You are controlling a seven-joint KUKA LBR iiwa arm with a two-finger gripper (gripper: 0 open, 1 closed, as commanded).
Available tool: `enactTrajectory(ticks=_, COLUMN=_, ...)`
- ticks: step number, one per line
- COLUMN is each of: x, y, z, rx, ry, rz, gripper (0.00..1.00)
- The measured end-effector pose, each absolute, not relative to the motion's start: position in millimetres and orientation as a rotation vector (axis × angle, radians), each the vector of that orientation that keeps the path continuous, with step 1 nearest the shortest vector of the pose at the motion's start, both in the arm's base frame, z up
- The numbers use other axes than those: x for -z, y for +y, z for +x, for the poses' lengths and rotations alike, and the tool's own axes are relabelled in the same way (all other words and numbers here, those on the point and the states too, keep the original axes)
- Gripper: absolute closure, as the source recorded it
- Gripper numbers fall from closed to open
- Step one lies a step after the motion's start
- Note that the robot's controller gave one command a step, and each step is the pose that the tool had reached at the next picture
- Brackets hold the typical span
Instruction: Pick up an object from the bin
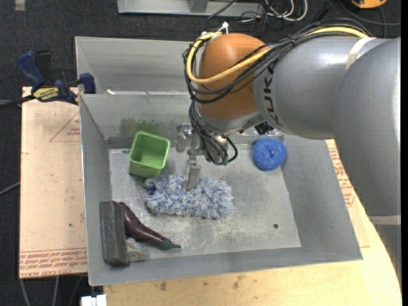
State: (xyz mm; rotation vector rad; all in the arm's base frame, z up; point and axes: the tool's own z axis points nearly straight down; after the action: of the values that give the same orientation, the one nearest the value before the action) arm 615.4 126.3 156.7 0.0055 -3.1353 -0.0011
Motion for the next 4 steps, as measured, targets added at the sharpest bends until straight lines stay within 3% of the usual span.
enactTrajectory(ticks=1, x=-161.6, y=125.8, z=616.7, rx=0.002, ry=-3.142, rz=0.002, gripper=0.0)
enactTrajectory(ticks=2, x=-135.8, y=109.4, z=605.5, rx=0.006, ry=-3.15, rz=0.085, gripper=0.0)
enactTrajectory(ticks=3, x=-90.5, y=90.5, z=601.0, rx=0.001, ry=-3.136, rz=0.238, gripper=0.0)
enactTrajectory(ticks=4, x=-70.7, y=56.9, z=564.6, rx=0.002, ry=-3.103, rz=0.494, gripper=1.0)
